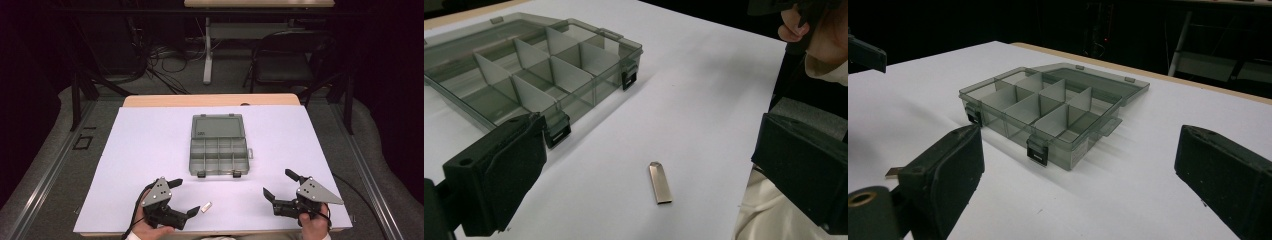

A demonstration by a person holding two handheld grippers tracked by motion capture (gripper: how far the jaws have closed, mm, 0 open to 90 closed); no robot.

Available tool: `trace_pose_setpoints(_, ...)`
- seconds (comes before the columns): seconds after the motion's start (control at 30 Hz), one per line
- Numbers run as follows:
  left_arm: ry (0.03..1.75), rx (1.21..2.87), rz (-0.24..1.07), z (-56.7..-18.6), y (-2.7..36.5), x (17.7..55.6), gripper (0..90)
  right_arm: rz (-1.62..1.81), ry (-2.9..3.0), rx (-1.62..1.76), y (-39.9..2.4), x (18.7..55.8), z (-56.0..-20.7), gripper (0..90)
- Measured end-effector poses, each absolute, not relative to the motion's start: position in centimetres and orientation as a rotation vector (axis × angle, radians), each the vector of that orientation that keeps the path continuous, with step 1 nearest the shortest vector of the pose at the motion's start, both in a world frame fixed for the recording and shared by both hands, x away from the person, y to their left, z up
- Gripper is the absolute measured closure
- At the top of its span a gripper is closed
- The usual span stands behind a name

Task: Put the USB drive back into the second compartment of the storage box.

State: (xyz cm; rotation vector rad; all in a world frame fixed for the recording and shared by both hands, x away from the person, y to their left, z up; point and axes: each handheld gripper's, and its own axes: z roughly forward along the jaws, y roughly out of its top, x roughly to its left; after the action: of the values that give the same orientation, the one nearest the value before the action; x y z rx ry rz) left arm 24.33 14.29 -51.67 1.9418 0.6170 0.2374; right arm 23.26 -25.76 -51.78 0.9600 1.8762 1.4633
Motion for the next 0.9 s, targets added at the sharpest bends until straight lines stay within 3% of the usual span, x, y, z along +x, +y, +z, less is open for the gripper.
trace_pose_setpoints(0.9,0.766,2.036,0.185,-53.4,12.5,25.2,5.6,1.466,1.897,0.969,-25.8,23.4,-51.9,6.4)
